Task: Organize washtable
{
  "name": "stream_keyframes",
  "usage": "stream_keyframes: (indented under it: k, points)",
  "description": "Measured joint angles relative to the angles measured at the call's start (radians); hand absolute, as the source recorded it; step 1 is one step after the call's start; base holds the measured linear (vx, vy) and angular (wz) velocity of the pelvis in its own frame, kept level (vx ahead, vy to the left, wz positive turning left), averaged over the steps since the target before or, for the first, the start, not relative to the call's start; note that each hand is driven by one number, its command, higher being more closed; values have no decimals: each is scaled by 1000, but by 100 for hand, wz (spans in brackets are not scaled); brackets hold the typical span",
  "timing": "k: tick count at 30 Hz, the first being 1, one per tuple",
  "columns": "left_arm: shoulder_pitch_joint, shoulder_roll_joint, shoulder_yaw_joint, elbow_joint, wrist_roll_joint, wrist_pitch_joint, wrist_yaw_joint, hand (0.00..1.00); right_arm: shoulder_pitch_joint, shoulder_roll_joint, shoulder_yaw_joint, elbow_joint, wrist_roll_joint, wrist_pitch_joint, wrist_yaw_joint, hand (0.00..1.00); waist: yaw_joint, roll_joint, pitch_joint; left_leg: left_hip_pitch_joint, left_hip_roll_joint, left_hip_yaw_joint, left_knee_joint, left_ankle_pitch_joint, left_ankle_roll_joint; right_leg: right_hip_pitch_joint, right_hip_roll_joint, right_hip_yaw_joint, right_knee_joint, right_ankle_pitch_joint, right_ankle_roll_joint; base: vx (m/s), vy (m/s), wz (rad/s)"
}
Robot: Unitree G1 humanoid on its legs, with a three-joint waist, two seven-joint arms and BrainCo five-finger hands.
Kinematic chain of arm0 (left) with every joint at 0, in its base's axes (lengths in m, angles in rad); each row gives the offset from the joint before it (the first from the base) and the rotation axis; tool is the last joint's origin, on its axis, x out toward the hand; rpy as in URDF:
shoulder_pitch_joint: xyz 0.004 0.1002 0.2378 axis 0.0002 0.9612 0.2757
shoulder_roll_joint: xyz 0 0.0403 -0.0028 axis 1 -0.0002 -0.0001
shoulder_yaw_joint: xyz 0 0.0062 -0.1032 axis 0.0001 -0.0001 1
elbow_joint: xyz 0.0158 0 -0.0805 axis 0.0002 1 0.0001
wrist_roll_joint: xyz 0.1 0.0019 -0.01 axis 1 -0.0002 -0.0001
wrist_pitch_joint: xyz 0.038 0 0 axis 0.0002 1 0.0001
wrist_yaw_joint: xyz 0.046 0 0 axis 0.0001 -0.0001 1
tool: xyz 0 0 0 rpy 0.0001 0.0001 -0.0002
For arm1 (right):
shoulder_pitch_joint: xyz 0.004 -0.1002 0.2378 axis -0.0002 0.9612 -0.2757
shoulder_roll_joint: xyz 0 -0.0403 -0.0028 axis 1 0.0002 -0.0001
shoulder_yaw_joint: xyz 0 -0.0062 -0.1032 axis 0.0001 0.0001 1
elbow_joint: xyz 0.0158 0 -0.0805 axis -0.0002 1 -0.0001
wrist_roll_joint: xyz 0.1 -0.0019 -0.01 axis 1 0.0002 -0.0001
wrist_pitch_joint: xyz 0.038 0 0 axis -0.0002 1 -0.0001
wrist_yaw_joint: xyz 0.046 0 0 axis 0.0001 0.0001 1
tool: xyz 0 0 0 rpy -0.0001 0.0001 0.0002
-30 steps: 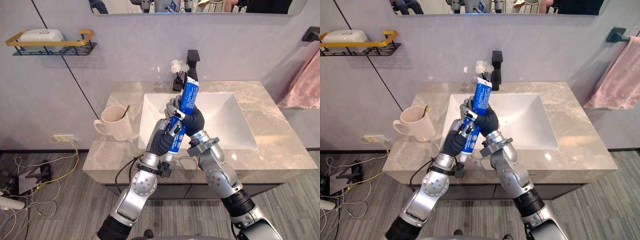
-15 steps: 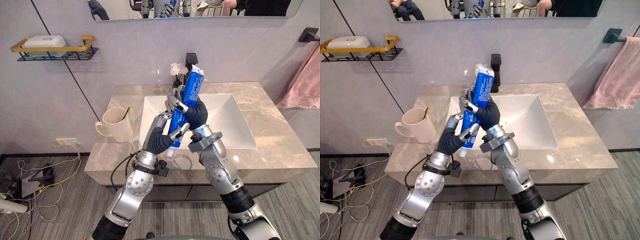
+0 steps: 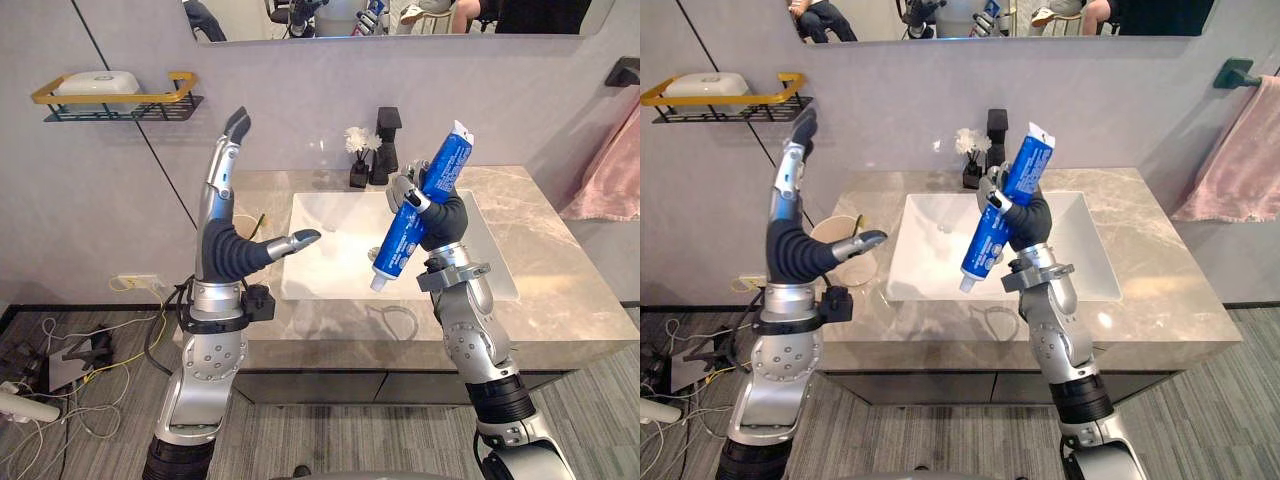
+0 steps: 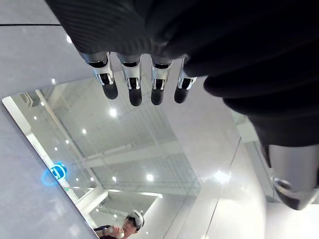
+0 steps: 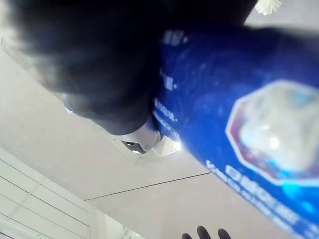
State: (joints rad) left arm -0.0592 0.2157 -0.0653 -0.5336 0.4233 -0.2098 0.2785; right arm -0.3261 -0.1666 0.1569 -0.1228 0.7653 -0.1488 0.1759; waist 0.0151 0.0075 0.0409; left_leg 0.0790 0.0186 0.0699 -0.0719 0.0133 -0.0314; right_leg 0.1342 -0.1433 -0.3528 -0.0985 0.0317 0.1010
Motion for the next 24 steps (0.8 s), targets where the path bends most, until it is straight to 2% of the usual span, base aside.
stream_keyframes:
  k: [9,13,15,19,21,24]
  points:
    - [28,1,224,-20,-2,0,55,0,6,0,-48,-6,0,0,1,100,1,0,0,0,0,0,-1,0,0,1,0,0,0,0,0,0,0,0]
    - [116,1,417,-18,-53,3,80,0,26,-7,-111,-19,-1,-1,1,100,6,0,0,1,1,0,-5,0,0,0,0,0,0,0,0,0,0,0]
    - [140,-4,491,3,-81,3,98,0,44,-16,-129,-21,-2,-2,1,100,19,0,0,5,1,0,-11,0,0,0,0,1,0,0,0,0,0,0]
    - [200,-41,620,123,-175,4,118,0,67,-18,-156,-21,-3,-2,0,100,38,-1,0,7,1,-1,-20,0,0,0,-2,-1,0,-2,2,-5,-1,2]
    - [218,-65,648,192,-222,6,122,0,74,-18,-172,-21,-3,-2,0,100,54,-2,1,7,1,-2,-20,0,0,0,-3,-2,0,-4,5,-4,-2,2]
    - [275,-97,670,321,-290,8,117,0,79,-17,-194,-21,-3,-2,-1,100,57,-3,1,3,-1,-10,-20,0,0,0,-5,-9,0,-8,9,0,-5,6]
